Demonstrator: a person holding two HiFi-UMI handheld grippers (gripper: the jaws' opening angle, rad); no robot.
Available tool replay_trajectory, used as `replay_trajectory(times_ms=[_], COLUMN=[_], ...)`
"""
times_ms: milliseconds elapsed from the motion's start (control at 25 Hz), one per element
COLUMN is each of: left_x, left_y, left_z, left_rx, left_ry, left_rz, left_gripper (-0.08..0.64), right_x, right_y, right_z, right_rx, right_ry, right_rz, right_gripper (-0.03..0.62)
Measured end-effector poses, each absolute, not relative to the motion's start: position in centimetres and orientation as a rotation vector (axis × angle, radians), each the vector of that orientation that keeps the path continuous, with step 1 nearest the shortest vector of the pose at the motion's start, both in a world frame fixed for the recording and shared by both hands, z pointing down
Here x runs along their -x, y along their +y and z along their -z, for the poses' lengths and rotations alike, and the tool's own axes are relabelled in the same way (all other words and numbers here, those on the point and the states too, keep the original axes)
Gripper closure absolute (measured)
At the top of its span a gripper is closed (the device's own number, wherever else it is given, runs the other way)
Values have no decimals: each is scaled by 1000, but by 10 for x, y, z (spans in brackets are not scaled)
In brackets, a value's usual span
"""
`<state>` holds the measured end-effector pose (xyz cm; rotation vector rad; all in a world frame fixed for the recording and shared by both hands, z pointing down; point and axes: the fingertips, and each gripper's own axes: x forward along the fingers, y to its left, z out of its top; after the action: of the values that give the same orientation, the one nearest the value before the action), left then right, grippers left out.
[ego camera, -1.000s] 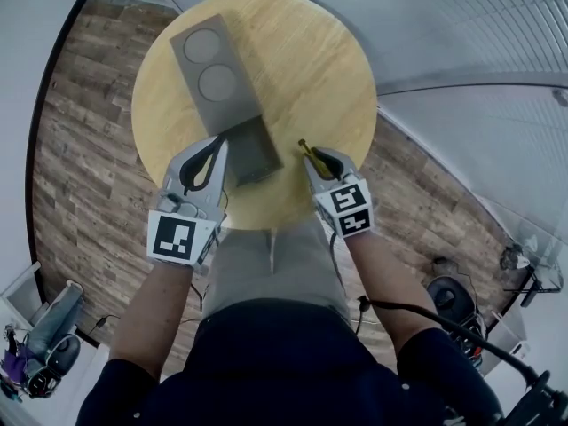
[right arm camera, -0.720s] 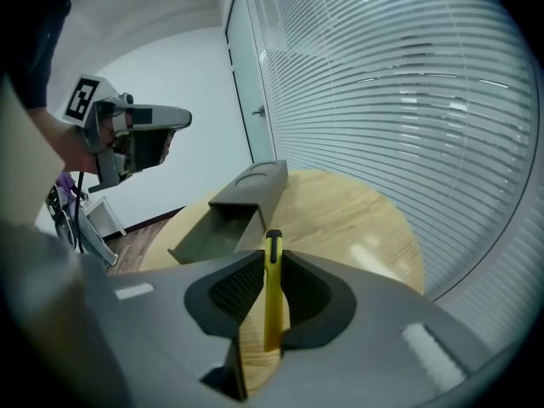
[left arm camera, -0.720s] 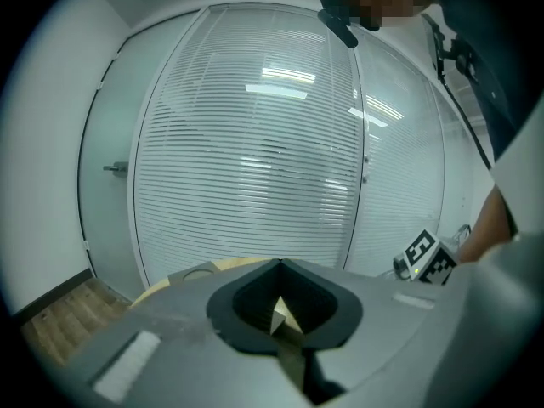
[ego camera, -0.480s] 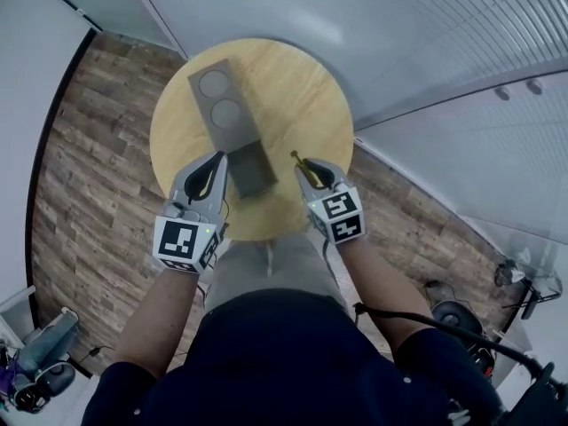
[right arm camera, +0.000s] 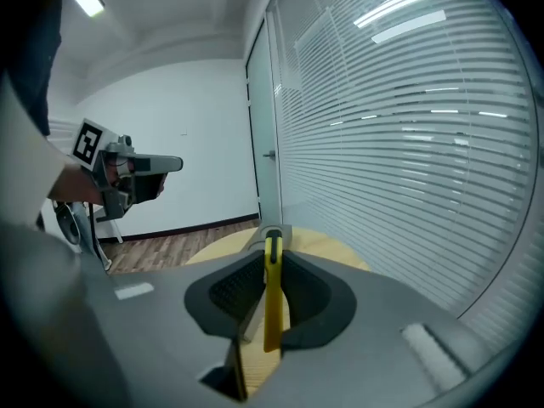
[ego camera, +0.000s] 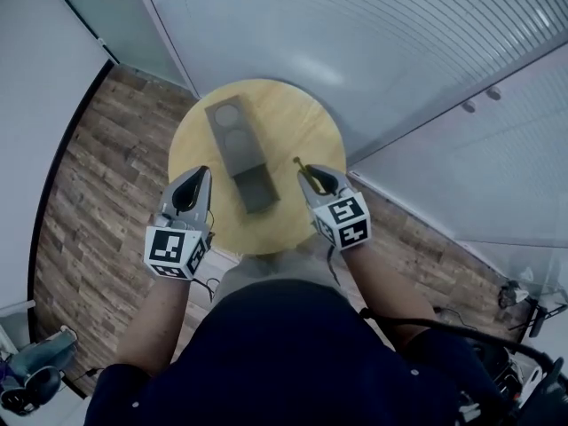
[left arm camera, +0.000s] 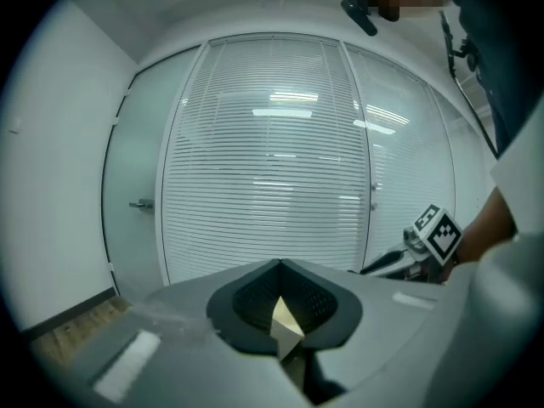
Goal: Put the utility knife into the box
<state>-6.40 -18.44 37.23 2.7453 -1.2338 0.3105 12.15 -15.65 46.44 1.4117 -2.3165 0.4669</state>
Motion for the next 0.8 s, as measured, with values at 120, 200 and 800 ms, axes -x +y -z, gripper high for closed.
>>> replay_trajectory(times_ms=[120, 200, 800], left_x=[64, 61, 75], left_y=[-184, -185, -177], left_z=[-344, -324, -302], left_rx=[-2746, -2775, -2816], left_ry=[-1255, -1263, -1412], left_rz=[-221, -181, -199], left_gripper=[557, 557, 557], right_x=[-128, -134, -131], right_y=[-150, -147, -164], right_z=[-440, -426, -407], right_rx=[-1436, -1453, -1438], right_ry=[-2339, -2345, -2389], right_rz=[-443, -416, -364], right_gripper=[520, 520, 520])
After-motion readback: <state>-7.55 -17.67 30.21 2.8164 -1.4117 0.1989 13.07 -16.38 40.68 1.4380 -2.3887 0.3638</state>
